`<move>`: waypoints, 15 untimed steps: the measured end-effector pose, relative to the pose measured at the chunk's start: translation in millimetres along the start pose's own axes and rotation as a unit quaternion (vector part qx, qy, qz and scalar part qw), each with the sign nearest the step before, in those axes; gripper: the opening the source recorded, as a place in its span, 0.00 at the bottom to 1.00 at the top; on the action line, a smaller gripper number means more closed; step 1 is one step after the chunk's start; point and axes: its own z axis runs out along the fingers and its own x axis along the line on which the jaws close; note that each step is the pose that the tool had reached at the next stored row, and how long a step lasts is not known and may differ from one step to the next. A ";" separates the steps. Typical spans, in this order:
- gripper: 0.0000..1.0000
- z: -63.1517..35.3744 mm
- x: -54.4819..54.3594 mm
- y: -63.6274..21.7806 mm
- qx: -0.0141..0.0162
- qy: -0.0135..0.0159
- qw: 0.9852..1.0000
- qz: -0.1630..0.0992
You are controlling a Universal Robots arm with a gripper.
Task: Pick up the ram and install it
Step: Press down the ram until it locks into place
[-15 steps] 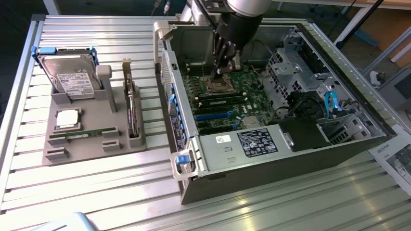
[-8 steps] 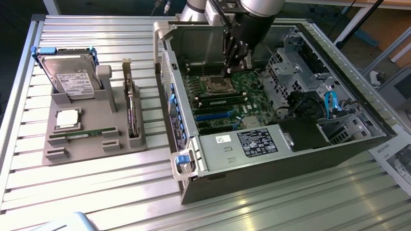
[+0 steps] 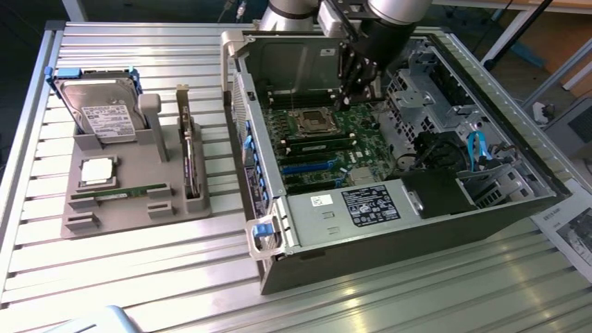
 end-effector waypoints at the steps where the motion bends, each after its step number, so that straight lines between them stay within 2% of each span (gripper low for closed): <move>1: 0.10 -0.1 0.0 -2.7 0.000 0.000 1.000 0.000; 4: 0.10 -0.6 0.1 -12.7 0.000 0.000 1.000 0.000; 5: 0.10 -0.6 0.1 -12.7 0.002 0.000 1.000 0.000; 6: 0.10 -0.6 0.0 -12.4 0.007 0.000 1.000 -0.001; 15: 0.10 -0.6 0.0 -12.3 0.008 0.000 1.000 -0.001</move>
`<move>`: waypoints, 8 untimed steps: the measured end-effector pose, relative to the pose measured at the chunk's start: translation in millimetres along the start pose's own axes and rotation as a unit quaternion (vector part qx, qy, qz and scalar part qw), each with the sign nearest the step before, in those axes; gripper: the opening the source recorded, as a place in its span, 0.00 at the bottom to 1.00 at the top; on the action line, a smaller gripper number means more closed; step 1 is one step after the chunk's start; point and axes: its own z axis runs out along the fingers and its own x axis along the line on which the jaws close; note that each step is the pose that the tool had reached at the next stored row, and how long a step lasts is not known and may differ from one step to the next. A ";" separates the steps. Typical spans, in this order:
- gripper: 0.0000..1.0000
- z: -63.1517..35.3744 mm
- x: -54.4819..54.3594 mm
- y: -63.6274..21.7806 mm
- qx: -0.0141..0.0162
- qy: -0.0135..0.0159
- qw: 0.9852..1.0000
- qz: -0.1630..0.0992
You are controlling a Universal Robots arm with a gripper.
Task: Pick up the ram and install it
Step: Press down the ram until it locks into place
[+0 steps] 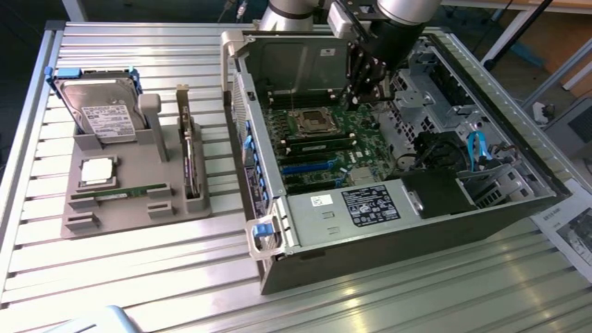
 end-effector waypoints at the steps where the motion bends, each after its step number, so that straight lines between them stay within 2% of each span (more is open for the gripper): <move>1: 0.10 0.0 0.0 0.0 0.000 0.000 1.000 0.000; 6: 0.10 0.0 0.0 0.0 0.000 0.000 1.000 0.000; 8: 0.10 0.0 0.0 0.0 0.001 0.000 1.000 0.010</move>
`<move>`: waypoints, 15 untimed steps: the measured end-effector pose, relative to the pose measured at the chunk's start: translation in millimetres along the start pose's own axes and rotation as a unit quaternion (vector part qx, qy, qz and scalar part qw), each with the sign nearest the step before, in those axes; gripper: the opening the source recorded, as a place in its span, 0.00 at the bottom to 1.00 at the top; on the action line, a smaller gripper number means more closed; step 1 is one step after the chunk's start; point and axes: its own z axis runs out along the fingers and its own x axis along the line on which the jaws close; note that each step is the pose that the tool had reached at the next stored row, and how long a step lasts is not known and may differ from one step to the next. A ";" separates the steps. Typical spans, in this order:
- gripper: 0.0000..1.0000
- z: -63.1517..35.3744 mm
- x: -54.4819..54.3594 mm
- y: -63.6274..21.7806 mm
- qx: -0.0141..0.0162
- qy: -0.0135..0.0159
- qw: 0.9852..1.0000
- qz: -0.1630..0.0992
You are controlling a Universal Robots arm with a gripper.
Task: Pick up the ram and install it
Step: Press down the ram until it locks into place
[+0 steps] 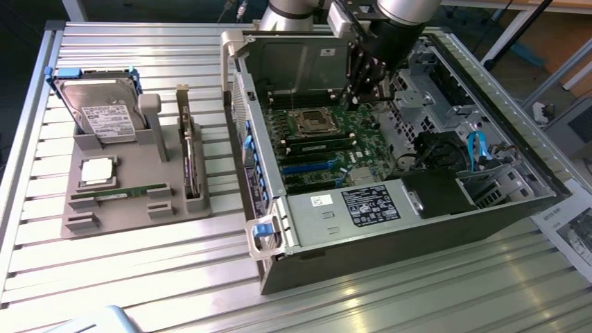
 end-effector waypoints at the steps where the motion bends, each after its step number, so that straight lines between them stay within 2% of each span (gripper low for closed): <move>1: 0.10 0.0 0.0 0.0 0.000 0.000 1.000 0.009; 5: 0.10 0.0 0.0 0.0 0.002 -0.001 0.999 0.044; 8: 0.10 0.0 0.0 0.0 0.004 -0.002 0.997 0.077; 12: 0.10 0.0 0.0 0.0 0.007 -0.004 0.992 0.125; 14: 0.10 0.0 0.0 0.0 0.008 -0.005 0.989 0.148; 15: 0.10 0.0 0.0 0.0 0.009 -0.005 0.987 0.162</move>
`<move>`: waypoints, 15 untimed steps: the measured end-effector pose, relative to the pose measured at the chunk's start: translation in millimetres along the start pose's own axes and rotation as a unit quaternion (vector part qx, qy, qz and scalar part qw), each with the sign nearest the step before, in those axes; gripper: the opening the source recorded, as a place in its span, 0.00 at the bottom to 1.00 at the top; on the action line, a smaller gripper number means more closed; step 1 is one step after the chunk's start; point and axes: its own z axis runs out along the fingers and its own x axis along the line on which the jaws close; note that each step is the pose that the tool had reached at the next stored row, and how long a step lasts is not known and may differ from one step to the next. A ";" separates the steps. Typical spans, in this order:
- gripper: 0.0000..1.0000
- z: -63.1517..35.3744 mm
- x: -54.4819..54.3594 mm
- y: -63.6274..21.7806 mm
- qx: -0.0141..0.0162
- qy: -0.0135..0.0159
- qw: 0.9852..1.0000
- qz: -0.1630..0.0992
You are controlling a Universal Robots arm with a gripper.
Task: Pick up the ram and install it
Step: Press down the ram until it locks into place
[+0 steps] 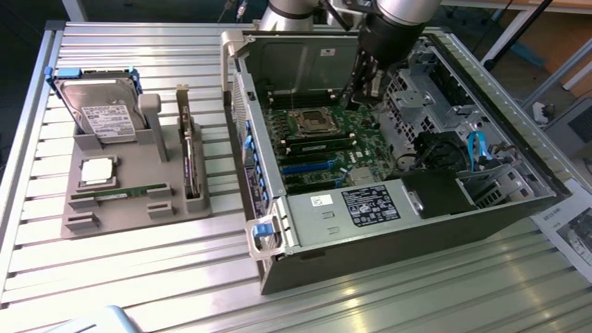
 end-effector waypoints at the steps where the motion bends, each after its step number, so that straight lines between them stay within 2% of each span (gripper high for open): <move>1: 0.10 0.0 0.0 0.0 0.001 -0.001 1.000 0.016; 5: 0.10 0.1 0.0 0.0 0.004 -0.002 0.998 0.069; 7: 0.10 0.2 0.0 0.0 0.005 -0.003 0.995 0.099; 9: 0.10 0.1 0.0 0.0 0.007 -0.004 0.991 0.133; 11: 0.10 0.1 0.0 0.0 0.008 -0.005 0.988 0.152; 12: 0.10 0.2 0.0 0.0 0.009 -0.005 0.986 0.168; 15: 0.10 0.1 0.0 0.0 0.011 -0.006 0.980 0.200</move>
